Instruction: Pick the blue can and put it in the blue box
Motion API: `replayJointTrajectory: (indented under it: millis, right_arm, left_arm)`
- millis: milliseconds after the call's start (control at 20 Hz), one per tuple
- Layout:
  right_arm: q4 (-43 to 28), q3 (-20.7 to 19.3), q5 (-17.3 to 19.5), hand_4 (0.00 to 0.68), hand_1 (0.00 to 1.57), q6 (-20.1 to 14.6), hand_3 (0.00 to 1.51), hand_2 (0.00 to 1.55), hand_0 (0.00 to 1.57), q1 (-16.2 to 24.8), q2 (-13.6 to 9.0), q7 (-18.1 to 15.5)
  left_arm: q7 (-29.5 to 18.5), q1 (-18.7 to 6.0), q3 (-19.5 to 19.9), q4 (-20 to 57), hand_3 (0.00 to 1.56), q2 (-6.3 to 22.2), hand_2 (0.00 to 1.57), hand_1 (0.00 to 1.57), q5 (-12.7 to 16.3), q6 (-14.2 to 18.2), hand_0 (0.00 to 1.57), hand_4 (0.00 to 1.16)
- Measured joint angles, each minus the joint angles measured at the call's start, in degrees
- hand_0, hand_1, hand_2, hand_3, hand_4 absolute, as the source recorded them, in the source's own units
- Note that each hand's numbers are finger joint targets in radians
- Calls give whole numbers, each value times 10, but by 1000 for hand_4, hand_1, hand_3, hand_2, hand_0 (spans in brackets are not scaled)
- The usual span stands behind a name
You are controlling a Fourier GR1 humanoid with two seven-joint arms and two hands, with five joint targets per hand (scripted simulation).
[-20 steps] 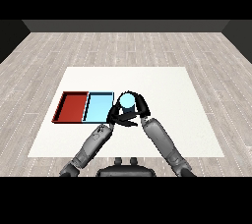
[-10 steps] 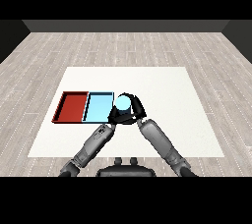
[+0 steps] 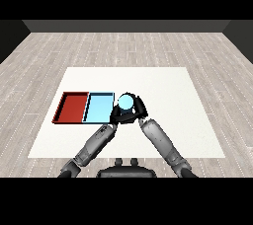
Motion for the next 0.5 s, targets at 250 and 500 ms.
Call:
replayJointTrajectory:
  millis: [250,500]
  right_arm:
    - [-27,-7,-17,0,0,13,0,0,0,15,-2,7]
    - [-19,-7,-15,0,0,17,0,0,0,15,-1,9]
  left_arm:
    - [-7,-4,9,1,1488,0,1571,1571,-7,13,1571,1128]
    - [-4,-6,14,-2,1488,0,1571,1571,-10,25,1571,1128]
